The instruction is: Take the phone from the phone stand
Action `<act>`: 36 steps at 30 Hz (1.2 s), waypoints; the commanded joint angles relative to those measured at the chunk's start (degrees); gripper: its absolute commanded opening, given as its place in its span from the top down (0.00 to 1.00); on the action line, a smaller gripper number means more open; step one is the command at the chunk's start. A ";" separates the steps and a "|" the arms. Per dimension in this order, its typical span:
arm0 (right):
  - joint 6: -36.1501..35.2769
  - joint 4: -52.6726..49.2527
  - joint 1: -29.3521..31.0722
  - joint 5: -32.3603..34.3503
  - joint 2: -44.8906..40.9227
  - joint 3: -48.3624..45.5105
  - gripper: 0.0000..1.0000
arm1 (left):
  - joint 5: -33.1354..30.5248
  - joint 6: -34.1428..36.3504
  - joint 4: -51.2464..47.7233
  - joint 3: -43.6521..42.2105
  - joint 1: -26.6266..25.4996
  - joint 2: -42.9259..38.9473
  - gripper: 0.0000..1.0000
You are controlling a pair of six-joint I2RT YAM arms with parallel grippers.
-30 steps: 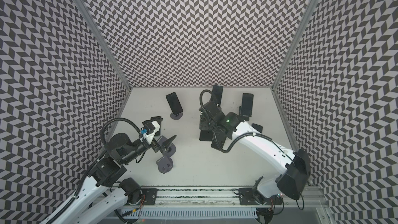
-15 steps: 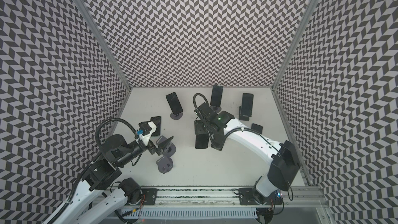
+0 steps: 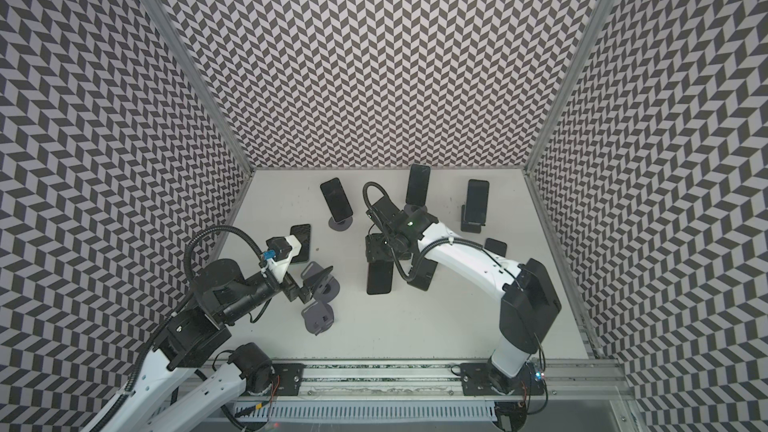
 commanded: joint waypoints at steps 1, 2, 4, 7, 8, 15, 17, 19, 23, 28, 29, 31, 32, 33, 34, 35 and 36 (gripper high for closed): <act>-0.71 1.01 0.41 -3.03 0.65 2.25 0.92 | -0.85 -1.84 -2.69 2.76 -0.21 0.06 0.00; -0.94 1.28 0.43 -3.27 0.89 2.34 0.92 | -0.98 -2.41 -3.29 3.16 -0.20 0.28 0.00; -1.40 1.52 0.43 -3.95 1.51 2.51 0.92 | -1.01 -3.23 -4.35 3.82 -0.19 0.52 0.00; -2.42 0.63 0.43 -5.49 3.04 3.64 0.92 | -1.40 -4.28 -6.05 5.09 -0.22 1.38 0.00; -2.78 0.26 0.43 -5.79 3.54 3.92 0.92 | -1.66 -4.67 -6.77 5.70 -0.22 1.73 0.00; -4.59 -0.91 0.35 -7.04 5.46 4.74 0.92 | -6.31 -10.32 -12.35 9.81 -0.20 5.47 0.01; -4.93 -1.72 0.28 -7.57 6.05 5.34 0.92 | -7.21 -12.10 -13.71 10.89 -0.20 6.34 0.01; -5.20 -3.00 0.26 -8.10 6.79 6.24 0.92 | -7.09 -12.75 -15.66 12.40 -0.19 7.53 0.01; -5.12 -3.83 0.26 -9.16 7.33 6.45 0.92 | -7.54 -14.61 -20.50 16.02 -0.20 9.69 0.02; -5.04 -4.97 0.26 -9.72 8.19 6.92 0.93 | -6.64 -17.70 -25.12 19.01 -0.20 11.84 0.03; -5.11 -5.36 0.26 -9.85 8.49 7.11 0.93 | -6.65 -18.48 -25.85 19.15 -0.20 12.19 0.04; -5.05 -6.18 0.26 -9.79 9.07 7.81 0.93 | -6.68 -20.26 -27.24 19.12 -0.20 12.67 0.05; -4.99 -6.47 0.26 -9.79 9.38 8.15 0.93 | -6.79 -21.57 -27.98 19.14 -0.20 13.01 0.05; -5.02 -6.62 0.26 -9.79 9.55 8.34 0.93 | -6.82 -22.72 -28.55 19.05 -0.20 13.28 0.05; -4.90 -6.78 0.26 -9.79 9.78 8.51 0.93 | -6.70 -24.04 -29.19 18.97 -0.20 13.54 0.05; -4.91 -6.82 0.26 -9.79 9.93 8.65 0.93 | -6.43 -25.18 -29.74 18.74 -0.20 13.69 0.06; -4.94 -7.03 0.26 -9.82 10.13 8.78 0.93 | -6.25 -26.24 -30.01 18.61 -0.20 13.93 0.06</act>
